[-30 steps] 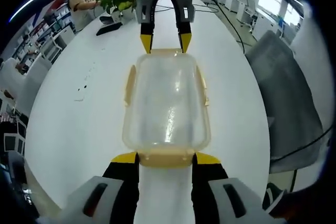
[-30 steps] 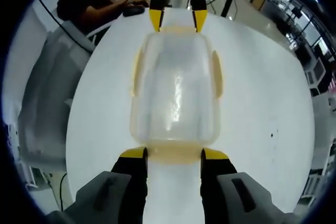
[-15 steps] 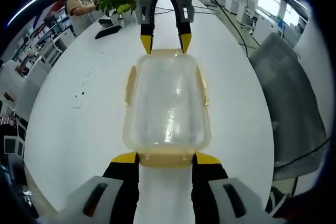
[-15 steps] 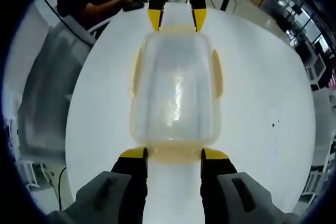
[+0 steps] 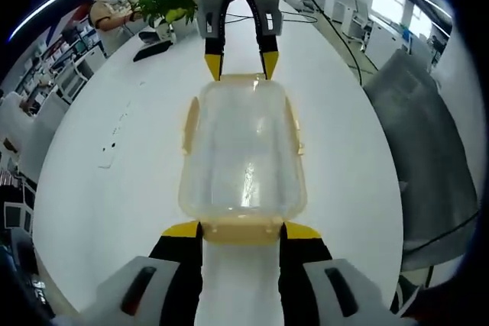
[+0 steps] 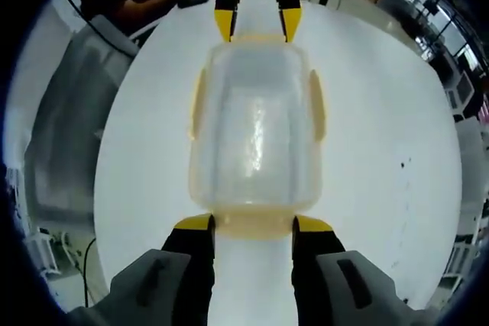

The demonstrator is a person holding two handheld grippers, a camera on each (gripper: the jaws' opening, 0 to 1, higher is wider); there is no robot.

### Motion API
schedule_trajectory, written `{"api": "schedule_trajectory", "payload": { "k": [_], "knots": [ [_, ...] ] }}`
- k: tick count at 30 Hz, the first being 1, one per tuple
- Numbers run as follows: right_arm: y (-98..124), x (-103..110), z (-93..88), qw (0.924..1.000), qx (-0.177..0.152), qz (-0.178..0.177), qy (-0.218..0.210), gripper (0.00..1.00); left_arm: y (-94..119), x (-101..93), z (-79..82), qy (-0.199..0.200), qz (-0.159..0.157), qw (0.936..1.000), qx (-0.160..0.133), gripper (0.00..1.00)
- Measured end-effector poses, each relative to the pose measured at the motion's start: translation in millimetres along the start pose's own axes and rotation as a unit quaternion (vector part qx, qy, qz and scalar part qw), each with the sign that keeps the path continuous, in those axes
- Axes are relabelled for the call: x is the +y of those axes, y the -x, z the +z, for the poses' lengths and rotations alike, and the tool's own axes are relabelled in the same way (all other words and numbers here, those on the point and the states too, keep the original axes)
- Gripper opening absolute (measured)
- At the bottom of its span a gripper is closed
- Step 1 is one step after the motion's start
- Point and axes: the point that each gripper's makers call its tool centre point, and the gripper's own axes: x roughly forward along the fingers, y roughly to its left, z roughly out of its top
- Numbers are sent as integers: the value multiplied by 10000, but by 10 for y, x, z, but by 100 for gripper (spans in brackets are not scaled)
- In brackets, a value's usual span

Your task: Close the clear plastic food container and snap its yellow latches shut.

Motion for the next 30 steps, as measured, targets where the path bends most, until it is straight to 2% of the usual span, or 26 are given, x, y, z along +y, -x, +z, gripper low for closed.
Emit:
{"api": "schedule_trajectory", "payload": {
  "k": [18,30],
  "knots": [
    [-100,-5,-72,9999,87,59,-7,36,-146,-6,-33,21,-7,10000,32,33],
    [-76,-8,-75,9999,97,99,-19,36,-163,-4,-31,16,-12,10000,7,33]
  ]
}}
